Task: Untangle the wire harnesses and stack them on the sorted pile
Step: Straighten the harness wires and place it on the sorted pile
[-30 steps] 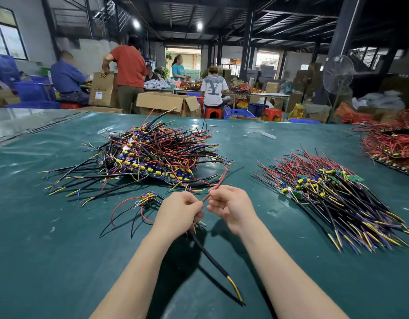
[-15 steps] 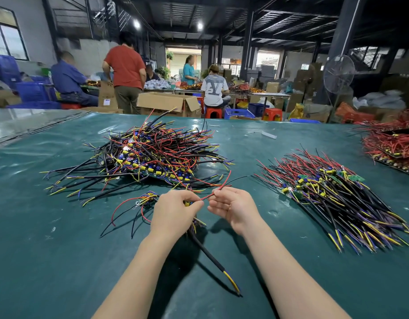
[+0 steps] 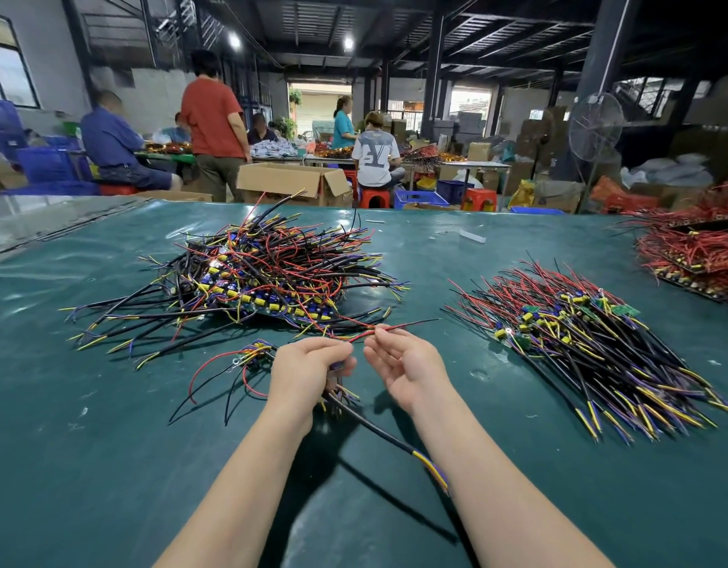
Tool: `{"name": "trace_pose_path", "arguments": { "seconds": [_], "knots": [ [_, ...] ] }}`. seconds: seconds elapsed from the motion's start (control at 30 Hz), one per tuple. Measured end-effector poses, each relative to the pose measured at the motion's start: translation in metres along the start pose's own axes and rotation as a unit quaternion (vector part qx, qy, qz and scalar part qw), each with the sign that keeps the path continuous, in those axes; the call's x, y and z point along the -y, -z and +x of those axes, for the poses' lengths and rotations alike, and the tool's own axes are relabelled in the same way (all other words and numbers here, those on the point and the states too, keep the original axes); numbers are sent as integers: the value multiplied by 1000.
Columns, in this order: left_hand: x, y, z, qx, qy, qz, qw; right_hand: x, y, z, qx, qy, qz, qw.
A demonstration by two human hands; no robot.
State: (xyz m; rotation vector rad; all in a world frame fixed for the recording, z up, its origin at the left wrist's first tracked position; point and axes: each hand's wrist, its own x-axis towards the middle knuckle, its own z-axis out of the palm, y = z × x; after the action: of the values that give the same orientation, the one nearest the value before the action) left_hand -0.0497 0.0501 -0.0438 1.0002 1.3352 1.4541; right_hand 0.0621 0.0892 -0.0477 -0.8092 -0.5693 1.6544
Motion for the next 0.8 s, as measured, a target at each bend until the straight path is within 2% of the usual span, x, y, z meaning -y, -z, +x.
{"name": "trace_pose_path", "arguments": {
  "seconds": [0.1,0.2,0.3,0.4,0.63,0.8],
  "knots": [
    [0,-1,0,23,18,-24,999,1,0,0,-13,-41,65,997],
    [3,1,0,45,25,-3,999,0,4,1,-23,-54,71,996],
    [5,3,0,64,24,42,997,0,7,3,-57,-24,38,997],
    [7,6,4,49,5,69,996,3,8,6,-98,18,22,995],
    [12,6,6,109,2,70,992,10,13,7,-102,1,126,987],
    [14,8,6,95,19,34,995,11,14,7,-126,46,93,987]
  ]
}}
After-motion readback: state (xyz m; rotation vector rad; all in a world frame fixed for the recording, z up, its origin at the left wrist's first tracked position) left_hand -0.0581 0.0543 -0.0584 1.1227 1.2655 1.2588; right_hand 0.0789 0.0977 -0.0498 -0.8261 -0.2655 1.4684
